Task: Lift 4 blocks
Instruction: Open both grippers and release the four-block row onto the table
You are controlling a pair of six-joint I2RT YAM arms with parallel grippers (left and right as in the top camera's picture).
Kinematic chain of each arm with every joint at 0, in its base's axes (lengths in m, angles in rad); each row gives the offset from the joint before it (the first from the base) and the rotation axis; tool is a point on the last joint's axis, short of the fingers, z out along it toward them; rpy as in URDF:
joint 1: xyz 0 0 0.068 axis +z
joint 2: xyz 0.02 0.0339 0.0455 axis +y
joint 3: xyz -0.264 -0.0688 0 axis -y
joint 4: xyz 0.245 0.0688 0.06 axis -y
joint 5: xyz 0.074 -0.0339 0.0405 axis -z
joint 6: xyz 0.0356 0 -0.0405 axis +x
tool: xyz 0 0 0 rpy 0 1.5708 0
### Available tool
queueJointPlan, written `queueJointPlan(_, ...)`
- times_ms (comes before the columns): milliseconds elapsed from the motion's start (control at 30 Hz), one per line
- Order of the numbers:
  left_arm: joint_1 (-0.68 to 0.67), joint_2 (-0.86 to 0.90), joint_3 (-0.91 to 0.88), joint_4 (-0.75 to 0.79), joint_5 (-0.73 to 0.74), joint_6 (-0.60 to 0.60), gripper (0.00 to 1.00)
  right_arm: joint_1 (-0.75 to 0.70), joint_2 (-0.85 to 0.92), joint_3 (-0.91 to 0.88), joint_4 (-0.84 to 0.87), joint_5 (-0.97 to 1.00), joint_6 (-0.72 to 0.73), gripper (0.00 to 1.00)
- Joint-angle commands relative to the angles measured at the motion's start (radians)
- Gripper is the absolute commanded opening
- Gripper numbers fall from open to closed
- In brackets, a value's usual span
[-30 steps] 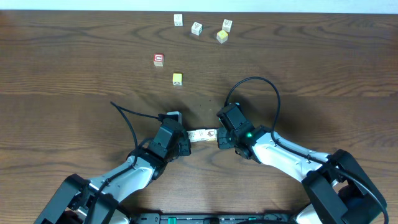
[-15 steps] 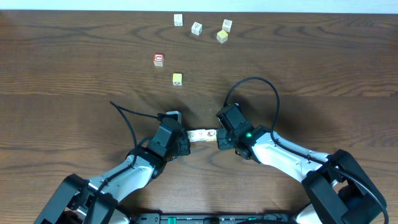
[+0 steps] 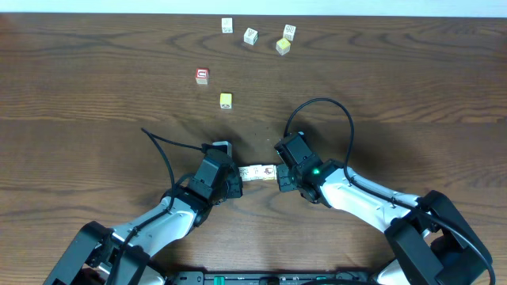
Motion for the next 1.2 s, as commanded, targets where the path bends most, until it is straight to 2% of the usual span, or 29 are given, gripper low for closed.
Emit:
queueJointPlan(0,0.004,0.002,0.014,-0.008,0.008,0.017,0.08,0.006,0.010,0.013,-0.005,0.040,-0.015,0.01)
queueJointPlan(467,0.004,0.002,0.014,-0.008,0.008,0.017,0.08,0.001,0.010,0.013,0.000,0.114,-0.014,0.01)
queueJointPlan(700,0.005,0.002,0.014,-0.008,0.008,0.017,0.08,-0.064,0.010,0.027,0.009,0.129,-0.015,0.01)
queueJointPlan(1167,0.004,0.002,0.014,-0.024,-0.086,0.024,0.08,-0.098,0.010,0.054,-0.008,0.080,-0.026,0.01)
